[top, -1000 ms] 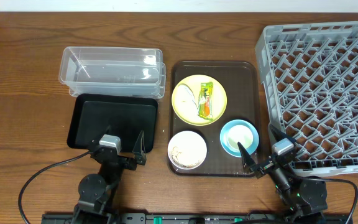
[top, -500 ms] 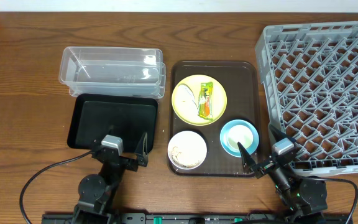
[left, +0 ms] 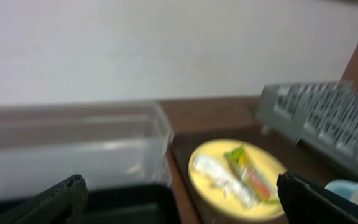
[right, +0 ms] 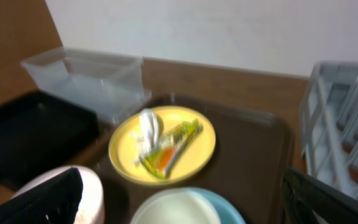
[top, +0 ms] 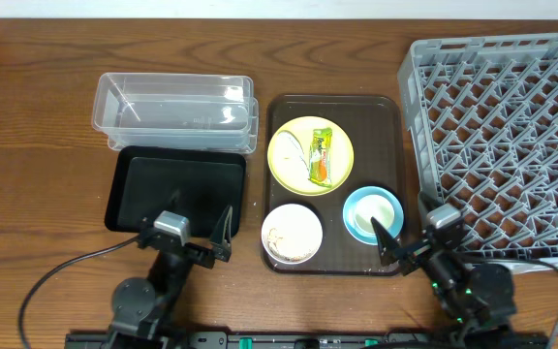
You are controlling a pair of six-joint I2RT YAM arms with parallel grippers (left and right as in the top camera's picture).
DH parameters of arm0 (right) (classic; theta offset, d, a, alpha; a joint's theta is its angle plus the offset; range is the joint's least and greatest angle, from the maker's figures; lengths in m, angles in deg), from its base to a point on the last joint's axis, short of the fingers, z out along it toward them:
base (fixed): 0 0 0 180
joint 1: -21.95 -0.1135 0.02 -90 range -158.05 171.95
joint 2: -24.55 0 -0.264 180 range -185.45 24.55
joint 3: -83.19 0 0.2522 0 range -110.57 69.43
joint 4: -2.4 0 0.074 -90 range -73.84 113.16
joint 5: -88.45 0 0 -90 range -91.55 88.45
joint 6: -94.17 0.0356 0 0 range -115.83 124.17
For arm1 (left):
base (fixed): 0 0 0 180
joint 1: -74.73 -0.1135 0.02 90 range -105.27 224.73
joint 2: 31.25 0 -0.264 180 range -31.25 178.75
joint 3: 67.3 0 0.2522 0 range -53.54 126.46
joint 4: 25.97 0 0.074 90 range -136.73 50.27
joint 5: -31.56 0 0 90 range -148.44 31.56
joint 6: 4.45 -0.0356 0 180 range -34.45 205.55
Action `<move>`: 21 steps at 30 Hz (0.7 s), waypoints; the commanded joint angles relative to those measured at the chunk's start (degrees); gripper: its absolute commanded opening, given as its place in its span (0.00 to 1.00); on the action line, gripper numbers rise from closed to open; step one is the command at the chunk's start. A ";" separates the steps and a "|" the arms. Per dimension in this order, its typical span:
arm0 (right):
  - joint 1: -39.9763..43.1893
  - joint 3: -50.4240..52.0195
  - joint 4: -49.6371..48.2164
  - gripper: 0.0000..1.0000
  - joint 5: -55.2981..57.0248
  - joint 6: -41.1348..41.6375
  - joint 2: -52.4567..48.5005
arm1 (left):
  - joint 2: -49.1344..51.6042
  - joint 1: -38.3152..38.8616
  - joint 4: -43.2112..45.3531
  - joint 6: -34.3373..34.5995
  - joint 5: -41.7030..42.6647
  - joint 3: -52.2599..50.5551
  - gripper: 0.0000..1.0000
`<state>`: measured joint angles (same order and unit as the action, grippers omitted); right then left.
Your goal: Sort waste into correct bins and load items into the dishwasher rack
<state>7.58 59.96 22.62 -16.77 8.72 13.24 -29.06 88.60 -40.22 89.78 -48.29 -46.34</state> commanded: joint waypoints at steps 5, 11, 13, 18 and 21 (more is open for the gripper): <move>-0.17 -21.81 11.30 0.99 -0.13 -1.68 -13.79 | 14.47 -0.42 -8.35 -0.57 3.50 17.88 1.00; -0.17 -40.09 29.33 0.99 -0.07 -1.66 -28.30 | 35.87 -0.39 -27.91 -0.57 10.95 39.28 1.00; -0.17 -44.30 32.28 0.99 -1.40 -1.66 -32.20 | 43.56 -0.39 -36.28 -0.57 12.98 46.75 0.99; -0.17 -46.03 33.44 0.99 -8.39 -0.33 -35.56 | 55.41 -0.42 -43.76 1.70 20.09 55.98 1.00; -0.17 -46.01 33.44 0.99 -12.07 -0.35 -36.22 | 59.60 -0.39 -40.94 4.52 26.95 56.13 1.00</move>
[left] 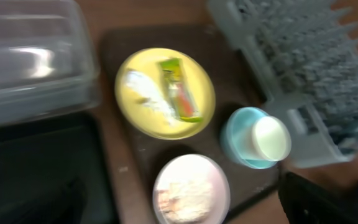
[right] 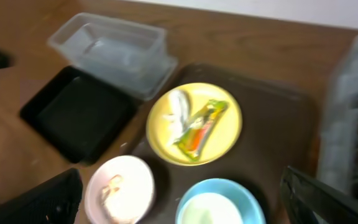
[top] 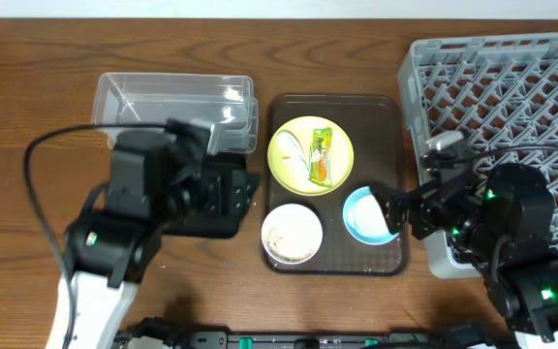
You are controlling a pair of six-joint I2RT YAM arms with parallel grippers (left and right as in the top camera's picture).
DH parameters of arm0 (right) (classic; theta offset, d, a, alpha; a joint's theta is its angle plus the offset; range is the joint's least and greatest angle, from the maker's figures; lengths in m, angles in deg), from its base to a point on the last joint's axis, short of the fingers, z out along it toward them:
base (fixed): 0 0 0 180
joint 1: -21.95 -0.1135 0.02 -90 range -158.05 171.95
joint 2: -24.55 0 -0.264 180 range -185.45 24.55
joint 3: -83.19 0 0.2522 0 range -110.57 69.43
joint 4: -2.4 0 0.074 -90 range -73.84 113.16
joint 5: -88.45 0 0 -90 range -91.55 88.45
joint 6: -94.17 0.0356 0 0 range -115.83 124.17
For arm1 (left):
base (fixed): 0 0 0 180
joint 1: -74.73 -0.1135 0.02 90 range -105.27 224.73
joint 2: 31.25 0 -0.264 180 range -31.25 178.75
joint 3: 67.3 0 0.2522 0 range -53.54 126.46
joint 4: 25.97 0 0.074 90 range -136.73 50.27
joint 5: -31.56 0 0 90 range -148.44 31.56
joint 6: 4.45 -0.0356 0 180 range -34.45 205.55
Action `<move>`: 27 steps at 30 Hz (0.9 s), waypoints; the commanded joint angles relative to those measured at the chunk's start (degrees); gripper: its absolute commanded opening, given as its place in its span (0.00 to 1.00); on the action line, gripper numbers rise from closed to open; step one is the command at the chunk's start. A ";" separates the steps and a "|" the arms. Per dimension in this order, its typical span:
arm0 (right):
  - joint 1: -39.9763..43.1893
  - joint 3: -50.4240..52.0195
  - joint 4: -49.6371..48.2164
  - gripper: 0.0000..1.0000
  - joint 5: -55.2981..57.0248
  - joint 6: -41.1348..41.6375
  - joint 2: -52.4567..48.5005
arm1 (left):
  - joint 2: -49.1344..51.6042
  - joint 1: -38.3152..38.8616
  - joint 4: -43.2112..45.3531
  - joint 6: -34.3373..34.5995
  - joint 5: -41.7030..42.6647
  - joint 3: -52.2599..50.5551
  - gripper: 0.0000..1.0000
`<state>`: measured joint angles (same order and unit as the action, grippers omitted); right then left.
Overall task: Sort waste into correct bins and load items into the dishwasher rack
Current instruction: 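Reach the left gripper to the yellow plate and grasp the white tissue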
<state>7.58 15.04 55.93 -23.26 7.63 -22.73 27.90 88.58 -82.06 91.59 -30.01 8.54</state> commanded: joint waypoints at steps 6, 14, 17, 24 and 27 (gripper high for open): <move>0.22 -1.18 3.28 0.99 11.65 11.63 -0.44 | 12.96 4.79 5.42 6.32 7.48 1.29 0.75; 8.17 -2.69 10.45 0.99 12.79 17.14 -1.03 | 26.10 15.52 8.81 9.77 -13.66 2.08 0.75; 10.99 -2.73 10.56 0.99 5.62 16.37 -1.03 | 30.14 15.93 12.55 12.74 -17.20 2.08 0.75; 11.72 -2.71 10.40 0.99 0.26 13.64 -1.05 | 38.05 16.02 21.64 14.43 -17.66 2.08 0.73; 11.72 -2.71 10.36 0.99 0.26 13.64 -1.05 | 41.13 16.02 24.90 14.73 -18.51 2.08 0.71</move>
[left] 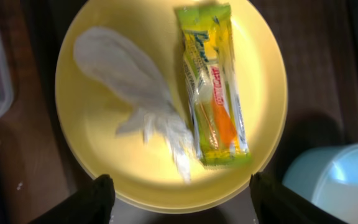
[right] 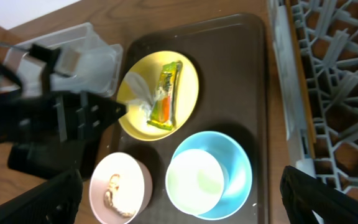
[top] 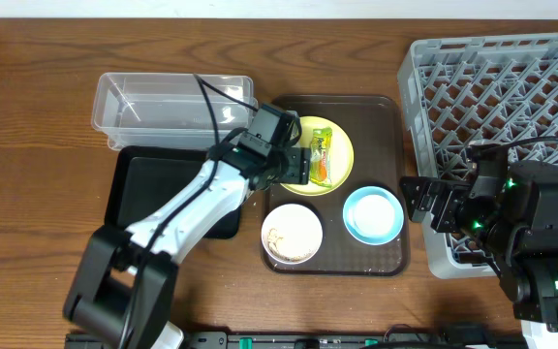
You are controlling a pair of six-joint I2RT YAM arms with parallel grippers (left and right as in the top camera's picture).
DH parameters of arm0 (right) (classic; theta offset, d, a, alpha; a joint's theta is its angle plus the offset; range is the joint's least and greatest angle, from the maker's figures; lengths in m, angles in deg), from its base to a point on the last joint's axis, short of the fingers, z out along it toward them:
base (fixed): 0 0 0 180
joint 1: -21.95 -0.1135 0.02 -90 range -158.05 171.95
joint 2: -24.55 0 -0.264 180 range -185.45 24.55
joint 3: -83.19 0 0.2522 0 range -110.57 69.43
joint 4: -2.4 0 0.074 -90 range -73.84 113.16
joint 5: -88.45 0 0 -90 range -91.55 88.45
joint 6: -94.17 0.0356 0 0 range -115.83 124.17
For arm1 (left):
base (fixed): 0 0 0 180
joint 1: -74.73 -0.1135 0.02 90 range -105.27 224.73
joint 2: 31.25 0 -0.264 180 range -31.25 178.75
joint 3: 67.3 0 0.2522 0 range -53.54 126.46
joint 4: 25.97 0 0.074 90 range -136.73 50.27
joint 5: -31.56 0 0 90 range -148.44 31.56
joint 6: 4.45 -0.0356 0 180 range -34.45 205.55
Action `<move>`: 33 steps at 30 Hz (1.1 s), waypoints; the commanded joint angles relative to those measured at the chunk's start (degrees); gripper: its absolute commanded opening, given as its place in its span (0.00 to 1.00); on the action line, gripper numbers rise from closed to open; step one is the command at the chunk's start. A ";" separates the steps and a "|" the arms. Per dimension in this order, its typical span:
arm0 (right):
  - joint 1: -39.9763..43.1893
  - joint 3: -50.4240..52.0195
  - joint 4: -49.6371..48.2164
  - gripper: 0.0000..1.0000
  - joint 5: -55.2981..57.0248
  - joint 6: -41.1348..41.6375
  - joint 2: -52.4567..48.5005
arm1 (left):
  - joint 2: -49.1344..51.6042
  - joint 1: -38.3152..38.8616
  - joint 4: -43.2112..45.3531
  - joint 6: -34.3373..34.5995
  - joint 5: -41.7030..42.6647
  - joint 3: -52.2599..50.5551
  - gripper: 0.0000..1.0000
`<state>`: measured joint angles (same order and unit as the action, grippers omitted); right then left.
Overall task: Sort waste into correct bins and load items into the dishwasher rack
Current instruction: 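Reach the left gripper to the yellow plate and grasp the white tissue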
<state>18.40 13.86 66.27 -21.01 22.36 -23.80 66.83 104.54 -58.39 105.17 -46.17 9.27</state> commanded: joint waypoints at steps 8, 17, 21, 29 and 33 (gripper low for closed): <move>0.90 -1.53 0.15 0.99 -1.99 -1.09 0.02 | 9.09 0.24 7.50 3.72 -7.87 1.36 0.58; 0.90 -1.53 0.24 0.99 -1.99 -1.09 0.02 | 12.79 0.42 11.06 4.74 -8.17 1.36 0.35; 0.90 -1.53 0.24 0.99 -1.99 -1.07 0.02 | 12.35 0.76 11.19 4.70 -6.01 1.53 0.20; 0.90 -1.53 0.28 0.99 -1.99 -1.09 0.02 | -0.24 -0.83 9.73 4.68 0.50 3.65 0.06; 0.90 -1.53 0.31 0.99 -1.97 -1.09 0.02 | -7.28 -2.45 7.91 4.68 -5.60 3.65 0.07</move>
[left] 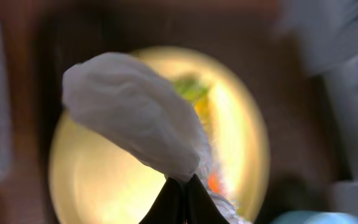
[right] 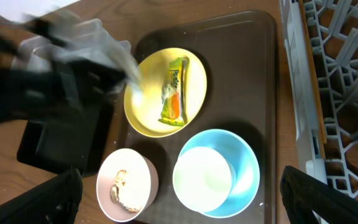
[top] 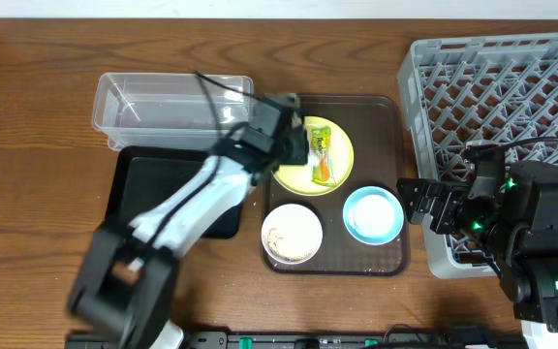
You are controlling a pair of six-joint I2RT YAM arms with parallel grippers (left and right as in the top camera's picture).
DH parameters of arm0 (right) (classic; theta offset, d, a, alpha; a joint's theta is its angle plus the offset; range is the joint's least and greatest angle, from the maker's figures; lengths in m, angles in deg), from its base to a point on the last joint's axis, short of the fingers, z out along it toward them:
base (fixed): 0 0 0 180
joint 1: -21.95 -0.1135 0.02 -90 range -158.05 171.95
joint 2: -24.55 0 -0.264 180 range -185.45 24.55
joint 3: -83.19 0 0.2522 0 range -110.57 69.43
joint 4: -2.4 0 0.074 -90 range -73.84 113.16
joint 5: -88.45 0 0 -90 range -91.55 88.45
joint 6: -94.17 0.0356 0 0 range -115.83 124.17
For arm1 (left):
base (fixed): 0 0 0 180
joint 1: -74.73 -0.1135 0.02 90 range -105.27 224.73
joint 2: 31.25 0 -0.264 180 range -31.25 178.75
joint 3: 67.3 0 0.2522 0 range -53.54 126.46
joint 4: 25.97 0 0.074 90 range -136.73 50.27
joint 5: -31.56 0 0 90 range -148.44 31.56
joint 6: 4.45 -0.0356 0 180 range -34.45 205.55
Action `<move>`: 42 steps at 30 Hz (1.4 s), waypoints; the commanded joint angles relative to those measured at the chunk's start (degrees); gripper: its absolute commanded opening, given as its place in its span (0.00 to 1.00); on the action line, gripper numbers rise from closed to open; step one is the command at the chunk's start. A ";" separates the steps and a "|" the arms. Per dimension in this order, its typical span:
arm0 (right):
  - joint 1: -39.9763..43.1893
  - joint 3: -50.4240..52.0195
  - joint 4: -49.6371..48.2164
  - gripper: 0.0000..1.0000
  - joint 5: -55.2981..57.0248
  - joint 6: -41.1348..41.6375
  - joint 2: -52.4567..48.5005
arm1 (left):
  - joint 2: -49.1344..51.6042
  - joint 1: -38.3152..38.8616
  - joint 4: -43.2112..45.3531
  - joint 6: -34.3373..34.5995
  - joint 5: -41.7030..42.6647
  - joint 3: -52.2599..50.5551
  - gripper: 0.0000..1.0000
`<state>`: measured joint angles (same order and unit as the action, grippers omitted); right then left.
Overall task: Sort waste into correct bins and load items into the dishwasher rack
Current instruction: 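Reach the left gripper to the yellow plate and grasp the white tissue, then carry the tissue left and release it into the clear plastic bin, then return the left gripper to the plate and grasp the yellow snack wrapper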
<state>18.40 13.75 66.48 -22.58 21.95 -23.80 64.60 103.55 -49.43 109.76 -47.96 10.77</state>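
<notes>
My left gripper is shut on a crumpled white tissue and holds it above the yellow plate; overhead the left gripper is blurred at the plate's left rim. A green-orange snack wrapper lies on the yellow plate. A pink bowl holds a food scrap. A blue bowl holds a pale cup. My right gripper is open above that bowl, and overhead the right gripper is at the tray's right edge.
The dishes sit on a brown tray. A clear plastic bin and a black bin lie left of the tray. The grey dishwasher rack fills the right side, next to my right arm.
My left gripper was open just above the tissue lying on the yellow plate. Now it is shut on the tissue, which is off the plate. The right gripper has barely moved.
Both arms were low at the table's front edge, grippers open. Then the left was over the black bin and the right beside the tray. Then the left was open over the yellow plate. Now it holds the tissue above the plate.
</notes>
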 commanded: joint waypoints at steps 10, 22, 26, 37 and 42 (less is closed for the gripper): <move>0.90 -1.42 0.13 0.99 -0.44 -0.66 0.02 | -3.30 -8.74 -1.44 -4.70 -19.58 2.10 0.16; 0.90 -1.42 1.79 0.99 -0.42 -0.68 0.02 | -4.00 -13.31 -0.68 -6.58 -10.95 2.47 0.57; 0.90 -1.42 1.79 0.99 -0.42 -0.68 0.02 | -5.27 -10.19 -4.37 -6.64 -0.09 2.47 0.58; 0.90 -1.42 1.64 0.99 -0.20 -0.68 0.02 | 3.72 4.70 -5.33 -18.03 0.24 2.38 0.58; 0.90 -1.42 1.75 0.99 -0.22 -0.68 0.00 | 10.93 6.49 -1.53 -17.97 0.22 2.38 0.59</move>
<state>18.40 13.64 68.19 -22.56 21.95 -23.80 72.21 109.65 -51.90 93.32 -48.02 12.92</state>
